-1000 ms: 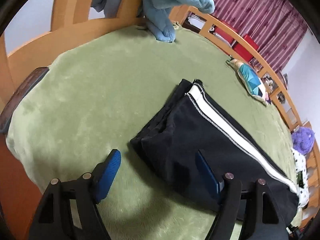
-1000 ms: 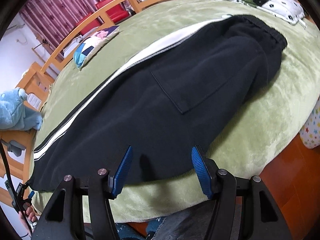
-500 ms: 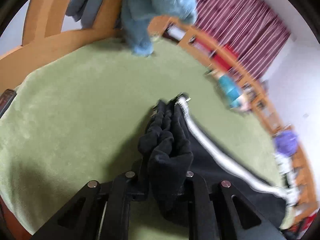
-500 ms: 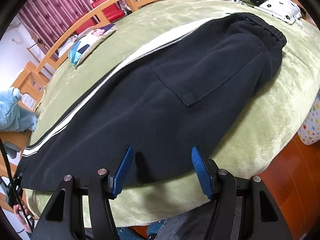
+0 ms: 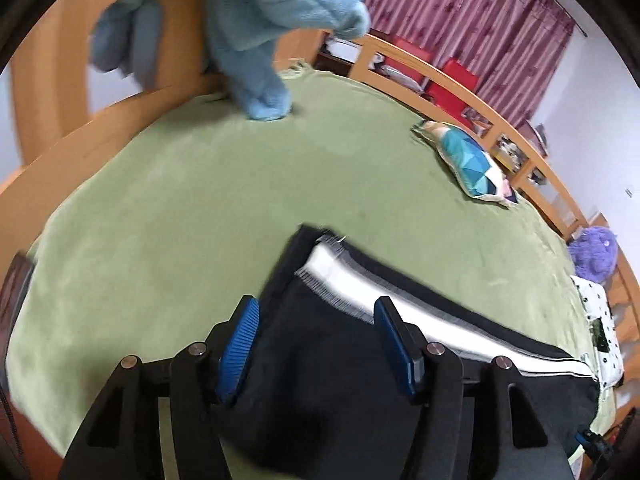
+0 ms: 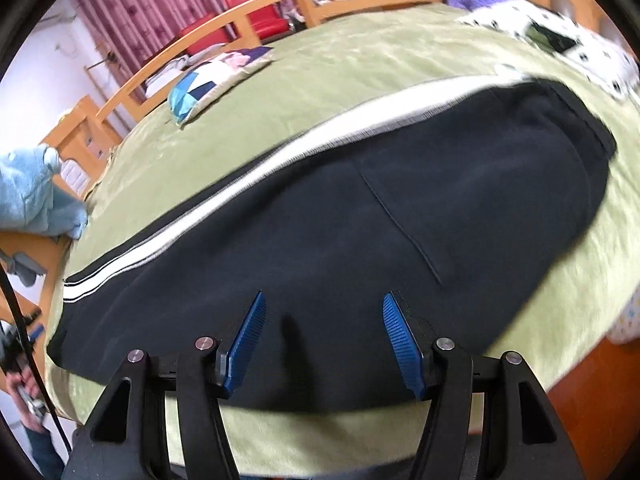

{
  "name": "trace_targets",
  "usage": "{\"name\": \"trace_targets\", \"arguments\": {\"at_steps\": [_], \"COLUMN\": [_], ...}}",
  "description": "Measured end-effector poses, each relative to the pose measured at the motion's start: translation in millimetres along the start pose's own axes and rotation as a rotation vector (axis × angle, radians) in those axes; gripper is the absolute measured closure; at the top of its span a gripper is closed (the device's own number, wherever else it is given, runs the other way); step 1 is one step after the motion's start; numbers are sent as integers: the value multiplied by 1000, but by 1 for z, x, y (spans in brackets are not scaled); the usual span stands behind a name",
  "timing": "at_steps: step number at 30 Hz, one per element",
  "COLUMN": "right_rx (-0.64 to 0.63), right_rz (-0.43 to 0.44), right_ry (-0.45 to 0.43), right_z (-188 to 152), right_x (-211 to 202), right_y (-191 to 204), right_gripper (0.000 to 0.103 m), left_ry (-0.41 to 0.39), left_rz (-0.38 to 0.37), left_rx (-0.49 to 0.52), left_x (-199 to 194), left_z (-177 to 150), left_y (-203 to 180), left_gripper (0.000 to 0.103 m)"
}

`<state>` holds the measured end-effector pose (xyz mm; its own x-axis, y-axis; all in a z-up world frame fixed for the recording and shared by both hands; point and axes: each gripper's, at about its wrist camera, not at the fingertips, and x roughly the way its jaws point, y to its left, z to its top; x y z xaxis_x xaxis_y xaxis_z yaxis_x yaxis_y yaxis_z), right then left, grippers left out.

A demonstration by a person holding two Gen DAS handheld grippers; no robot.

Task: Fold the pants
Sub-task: 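Pinch the striped edge with the left tool and pull it straight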

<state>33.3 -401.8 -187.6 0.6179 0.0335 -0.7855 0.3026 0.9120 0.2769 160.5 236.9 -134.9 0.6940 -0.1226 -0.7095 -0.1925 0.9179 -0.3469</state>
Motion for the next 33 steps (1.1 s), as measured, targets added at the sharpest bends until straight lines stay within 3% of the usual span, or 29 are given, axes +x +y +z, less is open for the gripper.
{"name": "trace_targets", "arguments": {"at_steps": [7,10,11,13,14,15,16,17,18,19,20,22,24,27,28,31,33], "right_rx": [-11,-5,-7,-2,4,9,11,12,14,16,15,6,-1,-14,-16,-22,-23], "right_rz": [-24,-41,-51,-68,-70,-74,-79,-83,-84,-78,-66,-47,-46,-31,-29,-26,-34], "right_ry": [10,26,28,31,36,45,50,49,34,23,19,43,56,71,70,71,70], "right_z": [32,35,36,37,38,40,41,42,43,43,44,45,44,41,41,39,38], "right_x": [22,31,34,38,41,45,47,48,48,48,49,59,67,77,77,76,74], "right_y": [16,19,20,21,21,21,21,22,23,24,25,30,35,44,45,49,48], "right_gripper": [43,43,43,43,43,43,43,43,43,43,43,43,43,43,43,43,43], "left_ry": [52,85,91,102,64,-15,-165,-241,-242,-192,-158,-105,-12,73,75,87,86], "left_rz": [19,23,46,103,90,77,108,178,191,94,56,68,-31,-70,-78,-76,-63], "left_rx": [86,79,90,150,148,118,93,82,70,11,-17,-1,9,65,85,124,129], "left_x": [63,90,98,110,104,91,63,48,45,47,50,57,66,73,73,72,77], "left_z": [31,36,37,38,42,47,57,65,73,82,83,77,63,46,41,33,32], "left_y": [-29,-30,-33,-39,-38,-33,-25,-18,-11,6,13,15,10,-6,-12,-21,-24], "left_gripper": [46,53,61,87,89,101,102,102,102,102,102,101,101,101,99,70,67]}}
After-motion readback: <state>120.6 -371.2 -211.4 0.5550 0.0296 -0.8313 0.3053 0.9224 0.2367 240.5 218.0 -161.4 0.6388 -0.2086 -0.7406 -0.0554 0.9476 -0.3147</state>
